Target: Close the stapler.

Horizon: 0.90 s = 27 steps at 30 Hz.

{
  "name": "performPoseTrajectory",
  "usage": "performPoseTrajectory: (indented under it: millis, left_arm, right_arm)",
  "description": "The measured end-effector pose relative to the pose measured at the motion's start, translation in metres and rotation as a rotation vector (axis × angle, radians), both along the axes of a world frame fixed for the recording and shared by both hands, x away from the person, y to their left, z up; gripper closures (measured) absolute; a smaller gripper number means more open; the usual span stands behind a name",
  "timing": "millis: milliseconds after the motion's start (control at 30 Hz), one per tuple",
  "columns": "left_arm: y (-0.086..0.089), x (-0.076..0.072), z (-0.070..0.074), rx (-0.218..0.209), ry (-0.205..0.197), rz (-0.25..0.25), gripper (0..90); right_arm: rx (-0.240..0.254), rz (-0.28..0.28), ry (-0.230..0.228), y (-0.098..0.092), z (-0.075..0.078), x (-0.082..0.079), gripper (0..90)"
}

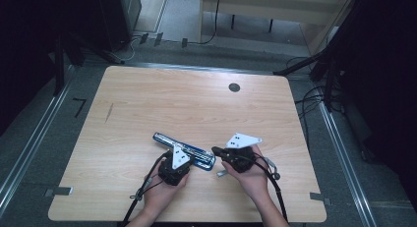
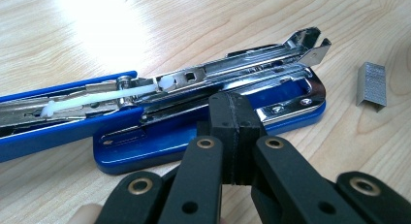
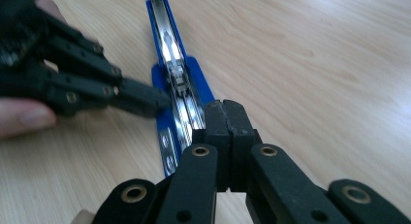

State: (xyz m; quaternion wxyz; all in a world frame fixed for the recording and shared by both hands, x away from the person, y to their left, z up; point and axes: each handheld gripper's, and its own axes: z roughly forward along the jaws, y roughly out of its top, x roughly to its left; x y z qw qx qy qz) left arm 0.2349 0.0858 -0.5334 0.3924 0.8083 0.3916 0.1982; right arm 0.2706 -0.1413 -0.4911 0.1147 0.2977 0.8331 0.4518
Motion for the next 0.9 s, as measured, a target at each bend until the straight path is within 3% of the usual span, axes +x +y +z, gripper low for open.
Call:
performPoseTrajectory:
  millis: [267, 400, 533, 900]
  left_arm:
    - [0.001, 0.000, 0.000, 0.000, 0.003, -0.003, 90.0]
    - [0.001, 0.000, 0.000, 0.000, 0.002, -0.004, 90.0]
    - [0.001, 0.000, 0.000, 0.000, 0.002, -0.004, 90.0]
    - [0.001, 0.001, 0.000, -0.002, 0.002, -0.004, 90.0]
  right_arm:
    - [0.001, -0.035, 0.050, -0.027, -0.026, -0.014, 90.0]
    - [-0.002, -0.046, 0.062, -0.031, -0.035, -0.015, 90.0]
    - [0.001, -0.059, 0.073, -0.034, -0.039, -0.014, 90.0]
    - [-0.033, -0.026, 0.108, -0.030, -0.053, -0.011, 90.0]
